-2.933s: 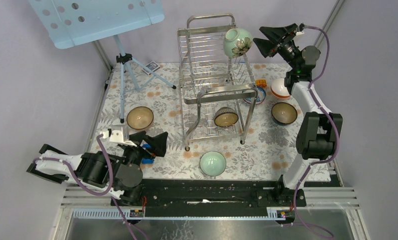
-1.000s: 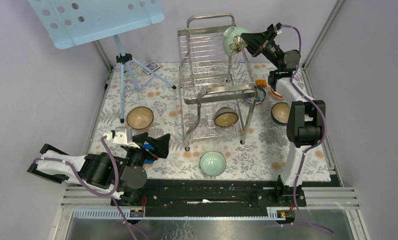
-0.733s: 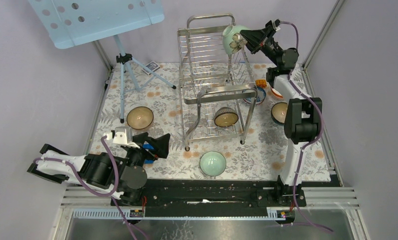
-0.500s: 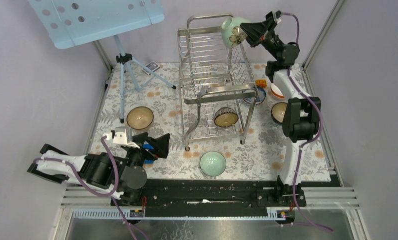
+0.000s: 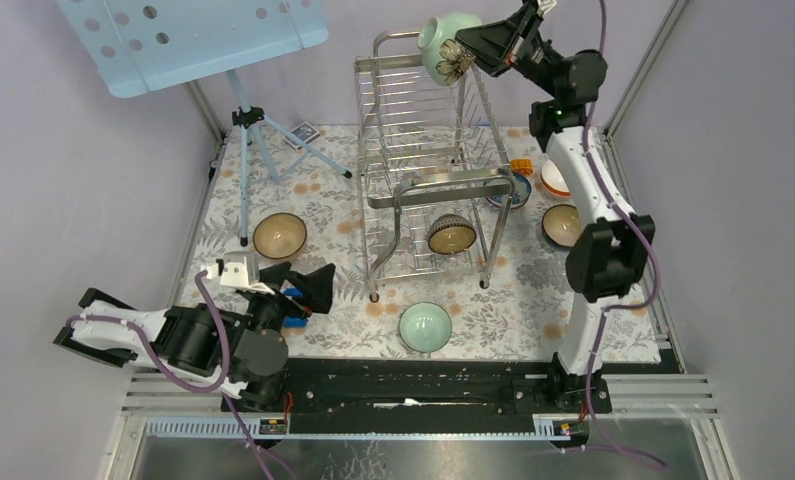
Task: Unload the bowls from the dish rack
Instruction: Pick up the bowl from the dish rack, then place the bowl at the center of the board.
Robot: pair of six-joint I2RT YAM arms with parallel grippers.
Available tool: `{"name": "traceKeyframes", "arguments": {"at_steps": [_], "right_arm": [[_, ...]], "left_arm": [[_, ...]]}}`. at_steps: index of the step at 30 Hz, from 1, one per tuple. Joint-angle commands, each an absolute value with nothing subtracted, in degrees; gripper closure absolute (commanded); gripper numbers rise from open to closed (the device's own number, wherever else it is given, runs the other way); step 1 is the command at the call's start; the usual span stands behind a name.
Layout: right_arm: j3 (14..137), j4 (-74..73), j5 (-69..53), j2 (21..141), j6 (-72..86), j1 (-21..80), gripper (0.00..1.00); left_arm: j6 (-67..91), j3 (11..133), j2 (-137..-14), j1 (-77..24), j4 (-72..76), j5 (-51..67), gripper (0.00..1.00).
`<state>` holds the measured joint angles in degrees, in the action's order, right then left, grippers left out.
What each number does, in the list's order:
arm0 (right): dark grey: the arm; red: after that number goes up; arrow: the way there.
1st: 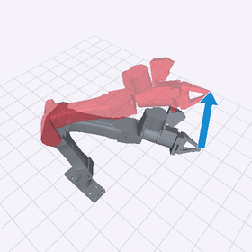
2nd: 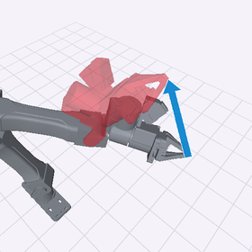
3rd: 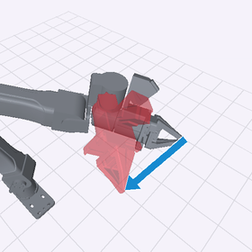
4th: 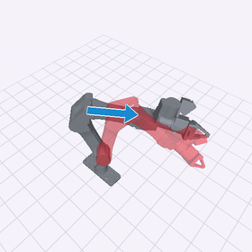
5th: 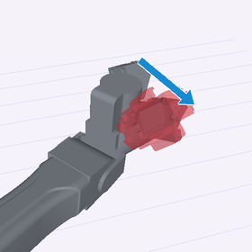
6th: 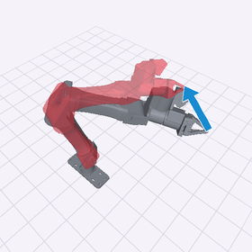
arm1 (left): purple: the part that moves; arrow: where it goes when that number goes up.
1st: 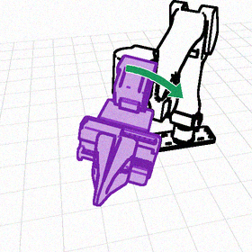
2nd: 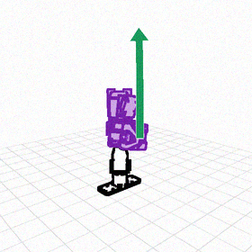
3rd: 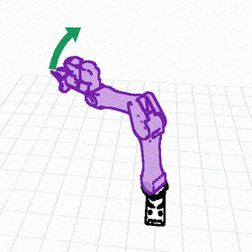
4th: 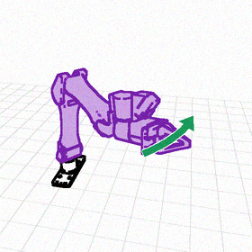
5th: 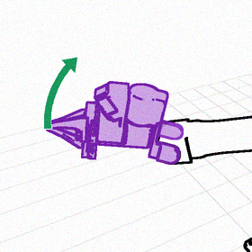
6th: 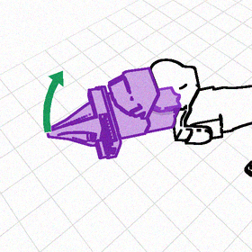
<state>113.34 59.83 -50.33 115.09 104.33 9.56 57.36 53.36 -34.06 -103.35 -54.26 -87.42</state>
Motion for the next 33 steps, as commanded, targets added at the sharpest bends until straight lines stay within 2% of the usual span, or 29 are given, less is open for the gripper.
{"name": "traceKeyframes", "arguments": {"at_steps": [1, 4, 6, 10, 15, 20, 25, 33], "right_arm": [[115.3, 40.2, -54.0, 96.4, 79.1, 12.7, 1.0], [119.0, 8.1, -51.4, 88.4, 49.8, 18.9, 1.0], [122.2, -6.4, -47.2, 85.1, 38.4, 23.1, 1.0], [120.1, -16.8, -42.2, 78.4, 30.1, 27.3, 1.0], [126.3, -37.1, -28.5, 76.5, 15.4, 39.9, 1.0], [126.4, -46.2, -14.9, 75.8, 8.4, 53.2, 1.0], [128.4, -48.9, 2.6, 78.9, 3.1, 71.4, 1.0], [128.5, -49.0, 13.9, 84.3, -1.3, 86.6, 1.0]], "left_arm": [[54.4, 56.9, -33.5, -103.3, -53.6, -90.4, 0.01], [52.3, 58.5, -33.8, -103.3, -53.6, -90.9, 0.01], [51.1, 59.5, -33.8, -103.3, -53.6, -90.9, 0.01], [49.8, 60.7, -33.6, -103.3, -53.6, -90.7, 0.01], [48.2, 61.5, -34.0, -103.3, -53.6, -90.5, 0.01], [48.3, 61.7, -34.5, -103.3, -53.6, -90.3, 0.01], [48.3, 62.1, -34.6, -103.3, -53.7, -89.0, 0.01], [47.5, 63.6, -32.9, -103.3, -53.9, -86.7, 0.01]]}}
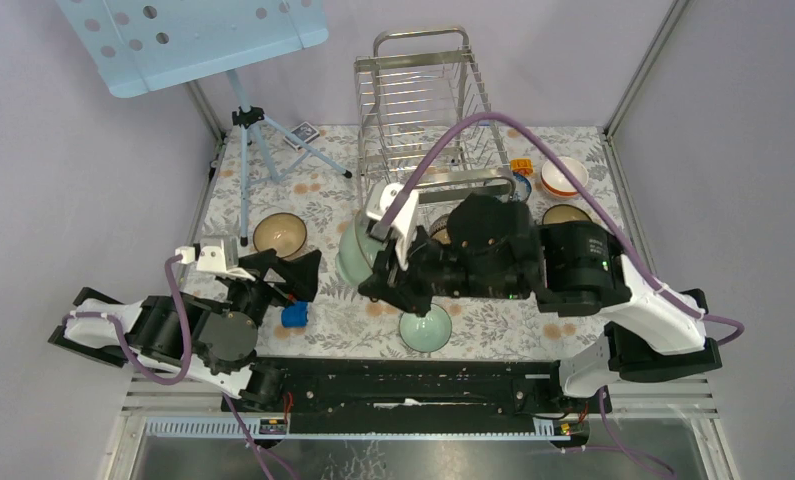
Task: Unload the bowls from the dish rack
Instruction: Place the bowl at the center of the board.
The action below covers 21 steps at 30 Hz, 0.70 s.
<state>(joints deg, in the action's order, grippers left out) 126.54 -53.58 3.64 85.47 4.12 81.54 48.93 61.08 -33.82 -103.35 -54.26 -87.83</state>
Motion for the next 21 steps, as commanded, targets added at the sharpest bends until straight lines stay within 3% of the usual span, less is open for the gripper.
{"name": "traceKeyframes", "arguments": {"at_steps": [1, 10, 21], "right_arm": [[127.9, -49.0, 14.8, 84.7, -1.8, 88.3, 1.0], [109.7, -46.3, 24.3, 83.0, -2.1, 93.8, 1.0], [85.5, -41.4, 39.9, 76.2, -5.7, 100.9, 1.0]], "left_arm": [[47.5, 63.7, -32.7, -103.3, -53.9, -86.6, 0.01], [42.8, 66.8, -33.5, -103.3, -51.4, -82.9, 0.01], [42.3, 74.7, -38.4, -103.3, -52.8, -68.8, 0.01]]}}
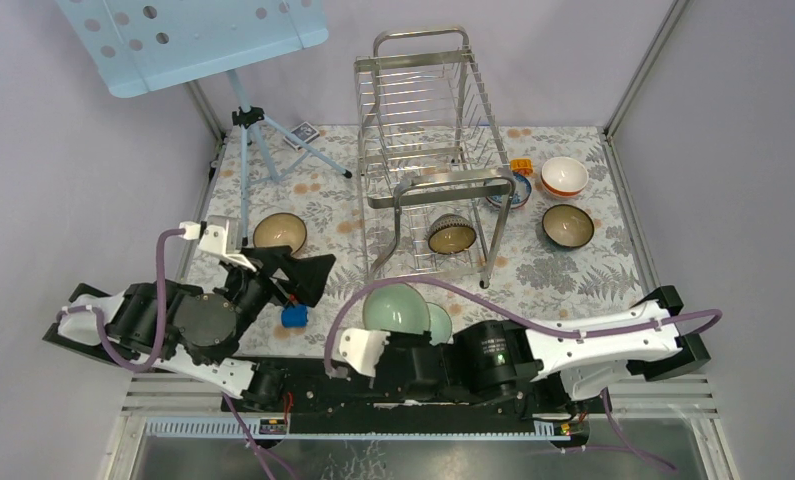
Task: Unload the bowls from the dish rack
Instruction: Place the bowl at the center of the board.
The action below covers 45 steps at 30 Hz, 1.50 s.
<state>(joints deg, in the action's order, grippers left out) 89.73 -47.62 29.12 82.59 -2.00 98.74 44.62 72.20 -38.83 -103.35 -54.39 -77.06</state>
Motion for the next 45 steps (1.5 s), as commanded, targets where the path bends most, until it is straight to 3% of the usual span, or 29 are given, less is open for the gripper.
{"name": "traceKeyframes", "arguments": {"at_steps": [1, 11, 23, 28, 34, 40, 45], "right_arm": [[83.6, -41.2, 41.2, 75.8, -6.3, 101.2, 1.0], [72.0, -40.2, 50.0, 79.3, -11.3, 107.6, 1.0], [71.2, -40.3, 52.8, 86.6, -12.5, 112.5, 1.0], [72.9, -41.6, 54.2, 88.8, -12.5, 114.4, 1.0], [74.0, -42.2, 55.2, 90.3, -12.2, 115.6, 1.0], [73.7, -42.7, 56.2, 90.0, -11.2, 115.9, 1.0], [72.8, -42.2, 56.4, 90.0, -10.5, 116.0, 1.0]], "left_arm": [[41.8, 74.5, -38.0, -103.3, -51.9, -66.5, 0.01], [58.3, 77.1, -45.3, -103.3, -69.1, -49.1, 0.01], [61.2, 72.9, -53.1, -103.1, -70.5, -44.6, 0.05], [62.0, 69.4, -53.1, -101.3, -70.2, -42.0, 0.17], [57.7, 65.2, -55.6, -94.3, -64.1, -35.8, 0.4], [55.9, 63.0, -57.5, -92.9, -60.0, -32.8, 0.45], [56.3, 61.7, -58.8, -92.8, -59.4, -31.7, 0.64]]}}
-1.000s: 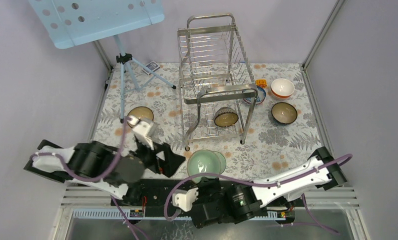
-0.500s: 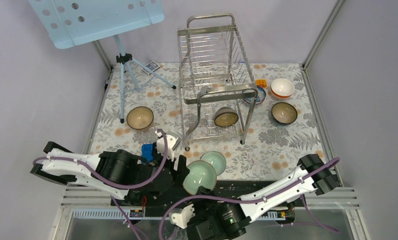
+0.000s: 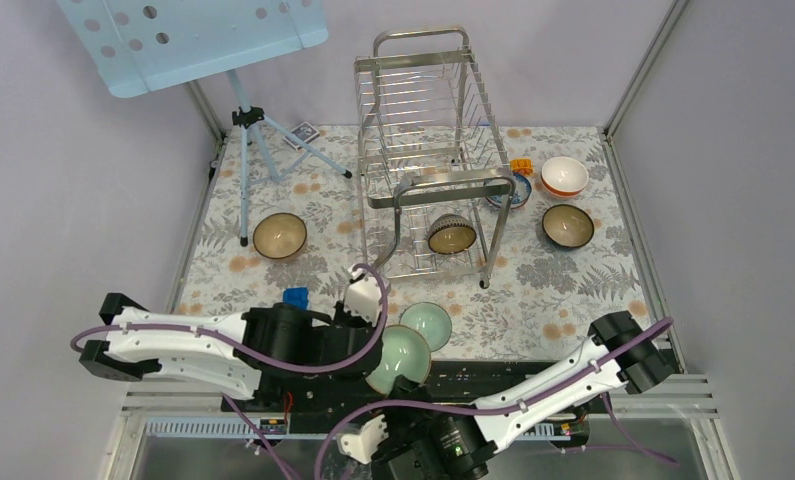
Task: Unload the bowls from the dish rack
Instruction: Place the bowl at the center of the board.
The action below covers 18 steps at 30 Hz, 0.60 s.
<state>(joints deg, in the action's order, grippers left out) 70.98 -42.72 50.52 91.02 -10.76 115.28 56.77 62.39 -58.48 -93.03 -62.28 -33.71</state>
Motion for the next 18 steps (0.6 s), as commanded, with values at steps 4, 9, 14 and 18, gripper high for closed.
{"name": "traceKeyframes", "arguments": {"at_steps": [4, 9, 14, 18], "right_arm": [[72.9, -42.2, 54.9, 90.1, -9.4, 116.1, 1.0], [73.8, -41.7, 51.7, 89.4, -6.2, 116.4, 0.55], [71.0, -36.7, 48.6, 86.1, 2.5, 116.5, 0.15], [67.1, -32.1, 48.2, 82.2, 9.1, 116.5, 0.02]], "left_arm": [[57.2, 60.5, -57.9, -92.7, -58.6, -31.6, 0.96], [60.5, 57.2, -55.2, -92.5, -57.0, -32.5, 1.0], [65.0, 51.7, -51.0, -90.3, -55.3, -34.9, 1.0], [66.4, 47.0, -47.7, -86.1, -53.3, -35.2, 1.0]]}}
